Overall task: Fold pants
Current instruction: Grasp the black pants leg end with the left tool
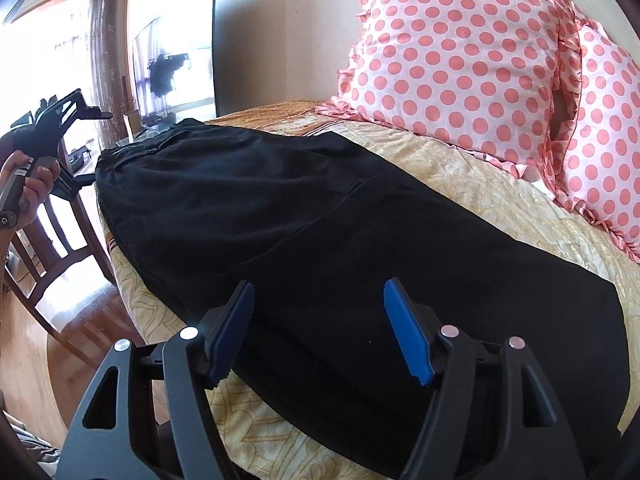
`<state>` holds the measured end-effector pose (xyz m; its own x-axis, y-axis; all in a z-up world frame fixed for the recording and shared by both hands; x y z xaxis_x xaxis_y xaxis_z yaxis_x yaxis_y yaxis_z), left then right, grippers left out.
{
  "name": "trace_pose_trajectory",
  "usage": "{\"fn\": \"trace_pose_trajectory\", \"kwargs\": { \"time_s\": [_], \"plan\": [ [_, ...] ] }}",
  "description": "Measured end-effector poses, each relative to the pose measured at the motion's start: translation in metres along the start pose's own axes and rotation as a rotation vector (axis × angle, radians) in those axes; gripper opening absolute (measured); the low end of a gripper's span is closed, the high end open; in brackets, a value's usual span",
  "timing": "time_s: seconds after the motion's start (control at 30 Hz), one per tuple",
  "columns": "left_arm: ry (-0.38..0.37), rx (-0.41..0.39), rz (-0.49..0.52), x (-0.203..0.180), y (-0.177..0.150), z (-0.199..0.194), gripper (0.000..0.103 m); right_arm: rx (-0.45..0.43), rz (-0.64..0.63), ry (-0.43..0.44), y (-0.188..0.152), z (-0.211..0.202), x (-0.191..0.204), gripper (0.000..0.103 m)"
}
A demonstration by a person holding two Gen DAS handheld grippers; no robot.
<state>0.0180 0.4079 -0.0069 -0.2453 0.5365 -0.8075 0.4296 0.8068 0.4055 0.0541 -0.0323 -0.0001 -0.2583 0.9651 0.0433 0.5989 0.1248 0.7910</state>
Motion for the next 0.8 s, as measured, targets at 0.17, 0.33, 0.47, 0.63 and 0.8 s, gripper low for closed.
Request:
{"fn": "trace_pose_trajectory", "kwargs": {
  "time_s": [0.17, 0.33, 0.47, 0.63, 0.8],
  "plan": [
    [-0.120, -0.032, -0.060, 0.011, 0.000, -0.003, 0.101, 0.004, 0.028, 0.014, 0.000, 0.003, -0.005, 0.070],
    [-0.147, -0.067, -0.041, 0.014, -0.007, -0.006, 0.084, 0.006, 0.038, 0.020, 0.000, 0.005, -0.006, 0.070],
    [0.012, -0.047, 0.017, 0.008, -0.011, -0.004, 0.059, 0.004, 0.041, 0.018, 0.000, 0.004, -0.007, 0.072],
    [0.034, -0.033, -0.023, 0.001, -0.022, -0.010, 0.079, -0.007, 0.044, 0.009, -0.001, 0.000, -0.009, 0.072],
    [-0.023, 0.006, -0.054, -0.003, -0.019, -0.001, 0.093, -0.005, 0.055, 0.009, -0.002, 0.003, -0.013, 0.072]
  ]
}}
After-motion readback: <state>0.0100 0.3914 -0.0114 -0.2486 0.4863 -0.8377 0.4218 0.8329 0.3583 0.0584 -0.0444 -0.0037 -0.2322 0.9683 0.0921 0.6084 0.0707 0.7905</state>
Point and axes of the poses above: each gripper's, at about its wrist camera, not at the fingertips, and z roughly the way its jaws point, x to its left, y to its top, the point moved 1 cm from there along z, roughly the way its jaws point, and after that the axes turned 12 degrees about z, right-handed, at the moved point
